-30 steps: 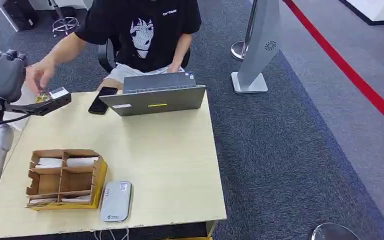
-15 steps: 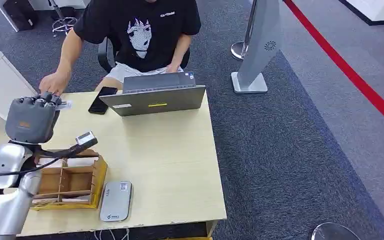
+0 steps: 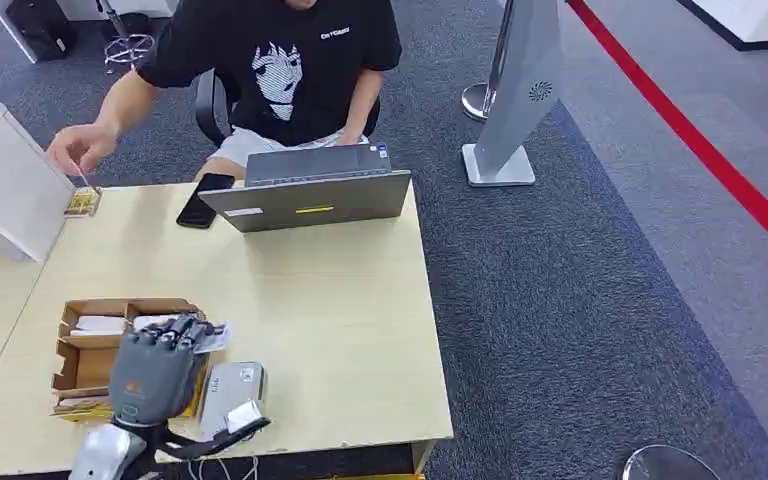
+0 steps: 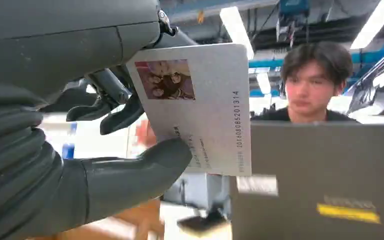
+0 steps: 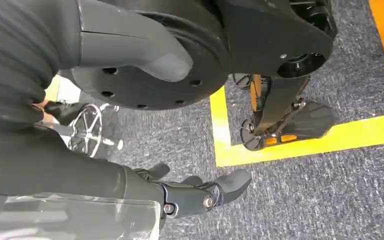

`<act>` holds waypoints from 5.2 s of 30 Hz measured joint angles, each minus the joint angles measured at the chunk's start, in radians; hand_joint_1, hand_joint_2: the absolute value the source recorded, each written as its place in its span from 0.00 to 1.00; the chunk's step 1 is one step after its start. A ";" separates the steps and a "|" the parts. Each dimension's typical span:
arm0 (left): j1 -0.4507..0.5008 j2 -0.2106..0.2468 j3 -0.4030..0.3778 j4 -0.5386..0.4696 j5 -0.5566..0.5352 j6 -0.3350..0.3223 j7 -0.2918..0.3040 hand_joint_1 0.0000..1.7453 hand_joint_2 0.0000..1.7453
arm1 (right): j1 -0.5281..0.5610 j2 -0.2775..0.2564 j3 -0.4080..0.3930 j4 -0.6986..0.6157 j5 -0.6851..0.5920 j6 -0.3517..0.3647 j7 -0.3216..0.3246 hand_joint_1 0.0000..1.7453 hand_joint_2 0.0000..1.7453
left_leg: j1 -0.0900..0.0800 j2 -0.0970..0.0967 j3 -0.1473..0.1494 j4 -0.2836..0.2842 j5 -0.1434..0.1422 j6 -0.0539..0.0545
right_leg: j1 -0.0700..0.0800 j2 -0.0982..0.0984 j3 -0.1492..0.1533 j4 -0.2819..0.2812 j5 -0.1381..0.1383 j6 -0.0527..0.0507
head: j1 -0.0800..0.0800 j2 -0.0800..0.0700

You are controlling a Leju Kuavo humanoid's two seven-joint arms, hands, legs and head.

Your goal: Pass the card to the sensor for recognition and then transmit it.

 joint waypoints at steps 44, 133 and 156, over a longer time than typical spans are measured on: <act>0.155 -0.138 -0.089 0.337 0.272 0.107 0.006 1.00 1.00 | 0.007 0.011 -0.047 0.000 0.013 0.008 0.015 0.00 1.00 | 0.000 0.000 -0.002 0.000 0.000 0.000 | 0.000 -0.001 -0.001 0.000 0.000 0.000 | 0.000 0.000; -0.346 0.005 0.279 0.236 -0.151 0.057 0.064 0.00 1.00 | -0.004 -0.016 -0.019 0.000 0.176 0.072 0.033 0.00 1.00 | 0.000 -0.001 -0.004 0.000 0.006 -0.002 | 0.000 0.000 -0.005 0.003 0.005 -0.002 | 0.000 0.000; 0.041 0.113 0.209 -0.087 -0.308 0.049 0.025 0.00 1.00 | 0.004 -0.016 -0.031 0.001 0.140 0.060 0.031 0.00 1.00 | 0.000 0.001 -0.008 0.000 0.006 -0.003 | 0.000 0.002 -0.011 0.003 0.005 -0.002 | 0.000 0.000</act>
